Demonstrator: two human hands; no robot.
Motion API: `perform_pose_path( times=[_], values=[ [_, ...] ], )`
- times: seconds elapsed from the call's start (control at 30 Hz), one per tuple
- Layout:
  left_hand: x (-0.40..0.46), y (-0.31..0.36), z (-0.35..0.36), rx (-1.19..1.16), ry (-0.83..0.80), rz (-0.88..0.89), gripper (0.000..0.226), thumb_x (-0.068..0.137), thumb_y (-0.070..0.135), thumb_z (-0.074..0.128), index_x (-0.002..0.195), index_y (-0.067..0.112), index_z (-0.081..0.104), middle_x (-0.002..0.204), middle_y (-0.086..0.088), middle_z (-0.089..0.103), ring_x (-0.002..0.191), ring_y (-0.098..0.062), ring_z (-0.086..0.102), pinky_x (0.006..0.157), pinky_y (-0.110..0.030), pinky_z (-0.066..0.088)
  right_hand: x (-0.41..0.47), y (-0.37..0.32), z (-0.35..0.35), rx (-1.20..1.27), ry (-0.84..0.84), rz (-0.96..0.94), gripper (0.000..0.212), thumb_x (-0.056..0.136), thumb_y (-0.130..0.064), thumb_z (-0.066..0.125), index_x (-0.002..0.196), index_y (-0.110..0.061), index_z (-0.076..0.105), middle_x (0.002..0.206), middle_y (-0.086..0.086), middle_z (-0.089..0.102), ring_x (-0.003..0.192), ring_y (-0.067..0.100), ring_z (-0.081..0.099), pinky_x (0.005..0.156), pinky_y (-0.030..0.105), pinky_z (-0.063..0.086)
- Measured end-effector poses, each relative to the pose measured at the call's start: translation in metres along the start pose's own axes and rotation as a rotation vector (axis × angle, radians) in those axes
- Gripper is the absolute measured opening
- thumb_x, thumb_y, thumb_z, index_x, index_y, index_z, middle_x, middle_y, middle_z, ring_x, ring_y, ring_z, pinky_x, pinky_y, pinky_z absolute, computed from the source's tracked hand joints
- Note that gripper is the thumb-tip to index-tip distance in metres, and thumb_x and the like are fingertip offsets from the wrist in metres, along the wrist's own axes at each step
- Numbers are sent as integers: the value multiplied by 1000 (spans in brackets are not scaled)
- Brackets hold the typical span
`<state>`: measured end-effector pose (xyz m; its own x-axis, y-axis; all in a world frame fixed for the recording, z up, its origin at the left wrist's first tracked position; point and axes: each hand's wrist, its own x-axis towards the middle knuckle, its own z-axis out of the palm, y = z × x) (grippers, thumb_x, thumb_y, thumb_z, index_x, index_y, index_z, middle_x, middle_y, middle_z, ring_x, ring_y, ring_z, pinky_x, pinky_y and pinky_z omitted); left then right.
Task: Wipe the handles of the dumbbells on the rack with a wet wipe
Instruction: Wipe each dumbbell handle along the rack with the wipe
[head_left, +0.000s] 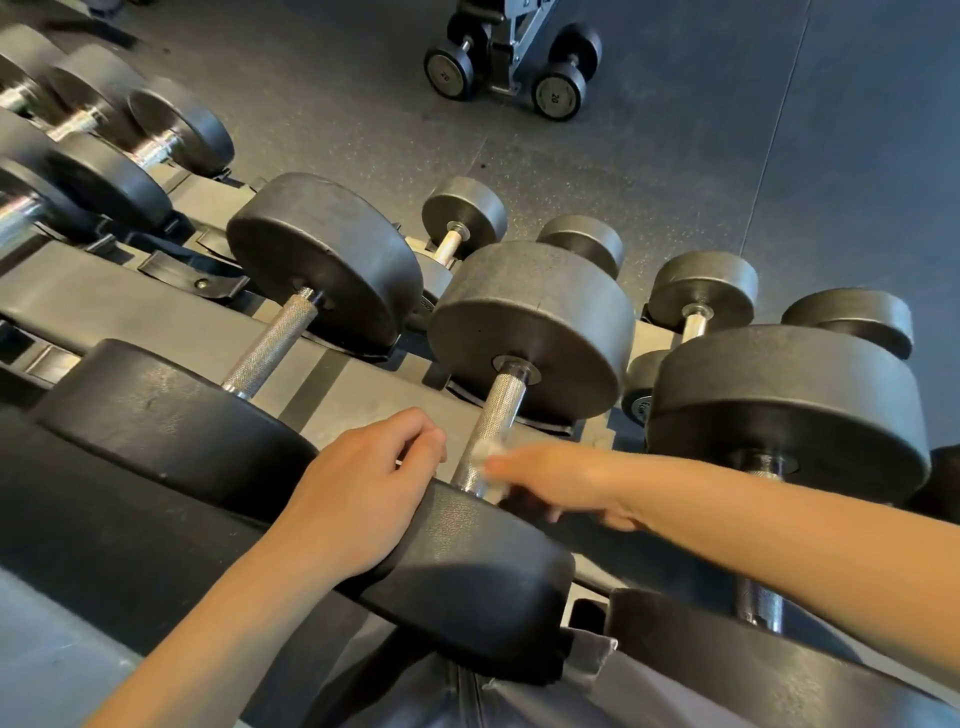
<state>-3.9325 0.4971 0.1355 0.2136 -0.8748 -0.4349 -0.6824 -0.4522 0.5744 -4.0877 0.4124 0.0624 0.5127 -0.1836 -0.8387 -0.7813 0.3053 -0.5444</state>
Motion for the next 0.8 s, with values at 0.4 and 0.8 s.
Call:
perform_pose_path(
  times=[0.4,0.8],
  values=[
    [-5,-10,6,-42,228,48,17,92,37,41,86,28,55,79,13,60,85,1,55,65,-10,39,19,-3,-22,913,252,-20,24,91,-29,62,93,-5,64,59,-1,48,46,5,38,38,14,34],
    [0,-16,4,-6,181,78,32,102,39,32,86,28,57,81,12,59,86,0,53,68,-10,36,-1,2,19,242,26,39,38,87,-46,63,108,-14,64,83,1,66,71,11,61,68,26,53]
  ],
)
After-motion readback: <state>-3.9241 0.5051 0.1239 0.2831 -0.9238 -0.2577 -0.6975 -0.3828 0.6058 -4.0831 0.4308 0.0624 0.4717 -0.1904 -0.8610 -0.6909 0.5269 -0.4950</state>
